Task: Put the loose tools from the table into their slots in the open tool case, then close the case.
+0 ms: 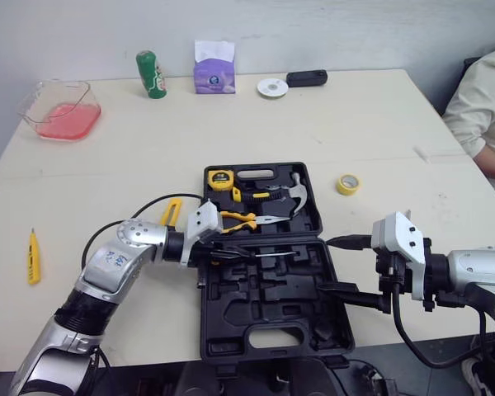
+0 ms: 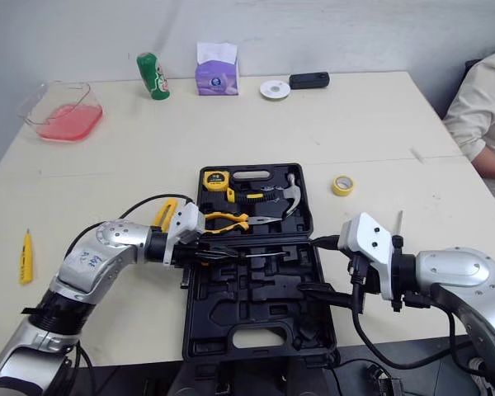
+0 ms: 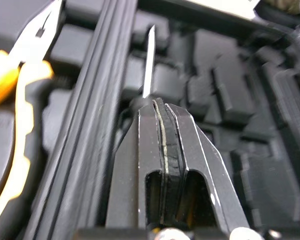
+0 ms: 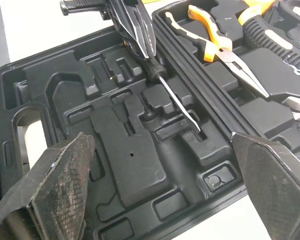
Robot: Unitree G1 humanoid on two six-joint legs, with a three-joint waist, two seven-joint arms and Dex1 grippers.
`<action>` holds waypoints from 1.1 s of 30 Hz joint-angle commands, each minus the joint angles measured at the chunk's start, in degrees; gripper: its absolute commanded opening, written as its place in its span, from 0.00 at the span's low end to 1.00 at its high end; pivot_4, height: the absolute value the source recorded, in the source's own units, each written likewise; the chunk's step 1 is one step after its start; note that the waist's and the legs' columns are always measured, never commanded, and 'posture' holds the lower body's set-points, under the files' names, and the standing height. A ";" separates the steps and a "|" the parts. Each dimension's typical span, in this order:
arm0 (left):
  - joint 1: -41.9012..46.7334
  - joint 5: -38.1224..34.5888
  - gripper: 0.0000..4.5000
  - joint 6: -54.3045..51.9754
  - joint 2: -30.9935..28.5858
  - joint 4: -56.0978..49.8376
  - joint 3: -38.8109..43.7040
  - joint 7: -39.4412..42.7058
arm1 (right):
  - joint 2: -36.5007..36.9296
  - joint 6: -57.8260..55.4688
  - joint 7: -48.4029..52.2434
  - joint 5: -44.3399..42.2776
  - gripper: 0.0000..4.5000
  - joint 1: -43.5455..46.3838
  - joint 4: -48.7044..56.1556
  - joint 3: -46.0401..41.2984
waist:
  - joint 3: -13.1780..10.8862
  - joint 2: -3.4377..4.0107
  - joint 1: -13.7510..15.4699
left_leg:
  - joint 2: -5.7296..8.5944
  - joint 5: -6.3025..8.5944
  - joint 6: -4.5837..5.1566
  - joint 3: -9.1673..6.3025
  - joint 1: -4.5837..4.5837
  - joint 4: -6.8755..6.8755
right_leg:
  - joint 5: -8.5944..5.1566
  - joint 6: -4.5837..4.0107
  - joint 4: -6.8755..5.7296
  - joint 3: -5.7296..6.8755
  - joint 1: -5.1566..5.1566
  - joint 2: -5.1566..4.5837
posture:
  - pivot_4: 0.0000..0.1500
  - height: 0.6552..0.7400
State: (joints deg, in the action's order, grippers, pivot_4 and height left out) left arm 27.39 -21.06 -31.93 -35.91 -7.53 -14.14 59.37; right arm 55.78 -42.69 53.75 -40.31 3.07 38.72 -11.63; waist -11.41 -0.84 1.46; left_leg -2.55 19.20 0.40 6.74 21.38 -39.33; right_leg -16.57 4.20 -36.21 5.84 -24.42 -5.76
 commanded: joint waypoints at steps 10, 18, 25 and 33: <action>1.84 12.18 0.01 1.32 -1.19 5.58 -11.25 1.38 | 0.60 0.16 -0.46 -0.73 1.00 0.16 1.58 -1.00 | 0.66 -0.08 0.04 | 0.00 0.01 0.02 0.01 -0.17 0.01 | 0.00 0.00 0.01 0.00 0.15 0.00 | 1.00 0.82; 2.86 17.49 0.01 -0.50 -1.62 8.18 -15.31 -0.33 | 0.69 -0.35 -1.41 -1.09 1.00 -0.84 2.64 -1.46 | 1.70 0.07 0.10 | -0.01 0.55 0.59 -0.29 -1.05 0.04 | -0.03 -0.05 0.38 -0.01 1.29 -0.58 | 1.00 0.82; 1.43 13.39 0.01 1.69 -1.20 5.33 -9.78 -0.44 | 0.06 0.74 -2.73 0.31 1.00 -1.83 1.87 -1.98 | 2.25 0.23 -0.01 | -0.05 0.58 0.54 -0.51 -1.23 0.13 | -0.09 -0.14 0.50 0.14 1.64 -0.61 | 1.00 0.82; -15.63 -13.23 0.37 -13.47 -2.29 -15.39 26.94 -6.28 | -2.57 0.63 -4.99 1.39 1.00 -10.16 -5.37 -17.47 | 1.89 -0.01 -1.12 | -0.15 0.26 -0.04 -0.57 -0.64 0.21 | -0.17 -0.24 0.34 0.17 0.91 -0.59 | 1.00 0.82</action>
State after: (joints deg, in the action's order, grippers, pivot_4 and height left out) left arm 13.91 -29.38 -42.62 -38.01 -17.73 4.67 55.65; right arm 53.64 -42.46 49.01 -39.34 -5.74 34.15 -23.95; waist -9.52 -0.86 0.35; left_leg -2.69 19.44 0.35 6.14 20.87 -39.12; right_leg -16.74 3.96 -35.84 6.07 -23.60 -6.35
